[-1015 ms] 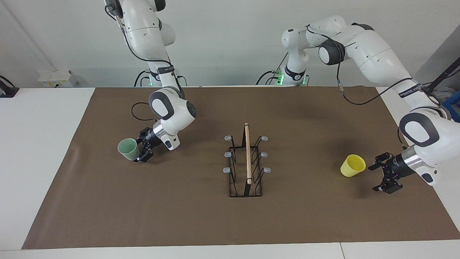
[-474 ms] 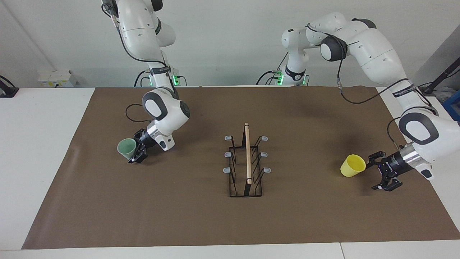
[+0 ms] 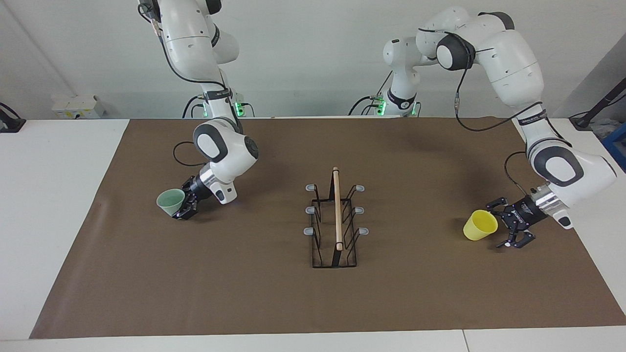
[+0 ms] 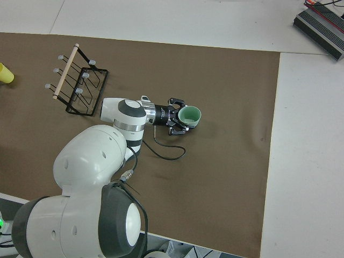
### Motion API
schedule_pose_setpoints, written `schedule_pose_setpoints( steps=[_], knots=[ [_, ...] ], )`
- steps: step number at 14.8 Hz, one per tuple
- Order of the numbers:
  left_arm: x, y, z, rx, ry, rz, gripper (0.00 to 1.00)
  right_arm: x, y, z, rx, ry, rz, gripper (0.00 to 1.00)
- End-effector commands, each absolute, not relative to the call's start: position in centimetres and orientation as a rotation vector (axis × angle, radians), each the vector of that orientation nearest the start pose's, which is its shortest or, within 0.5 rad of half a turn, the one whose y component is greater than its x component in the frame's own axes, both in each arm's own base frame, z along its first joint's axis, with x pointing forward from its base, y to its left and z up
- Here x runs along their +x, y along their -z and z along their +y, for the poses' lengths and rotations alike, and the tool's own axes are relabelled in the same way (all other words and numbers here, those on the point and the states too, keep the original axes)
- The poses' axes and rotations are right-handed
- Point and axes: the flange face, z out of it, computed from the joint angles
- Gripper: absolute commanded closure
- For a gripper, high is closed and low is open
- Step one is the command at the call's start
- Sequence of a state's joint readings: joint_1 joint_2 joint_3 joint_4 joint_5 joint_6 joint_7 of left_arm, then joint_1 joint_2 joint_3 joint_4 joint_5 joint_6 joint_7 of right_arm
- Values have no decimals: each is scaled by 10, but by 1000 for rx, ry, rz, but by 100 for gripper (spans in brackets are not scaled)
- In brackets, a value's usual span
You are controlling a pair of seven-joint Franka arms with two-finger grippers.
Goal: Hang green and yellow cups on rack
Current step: 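Grasp the yellow cup with the left gripper while the right gripper grasps the green cup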
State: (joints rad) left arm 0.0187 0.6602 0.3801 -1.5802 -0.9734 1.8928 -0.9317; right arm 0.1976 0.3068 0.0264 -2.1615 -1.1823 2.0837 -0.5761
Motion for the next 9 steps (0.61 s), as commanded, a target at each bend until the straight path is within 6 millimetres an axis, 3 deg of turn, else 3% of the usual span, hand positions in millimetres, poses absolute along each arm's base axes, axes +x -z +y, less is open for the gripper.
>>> schedule_pose_setpoints(
  steps=[1,5,9],
  knots=[
    [622,-258,161,1482,593,1965,0,551,-279,84,1716,530,1594,100],
    [611,-247,154,1285,587,1934,0,563,-319,90,2002,474,1525,100],
    [609,-239,140,1179,561,1950,0,566,-385,103,2317,256,1441,100]
  ],
)
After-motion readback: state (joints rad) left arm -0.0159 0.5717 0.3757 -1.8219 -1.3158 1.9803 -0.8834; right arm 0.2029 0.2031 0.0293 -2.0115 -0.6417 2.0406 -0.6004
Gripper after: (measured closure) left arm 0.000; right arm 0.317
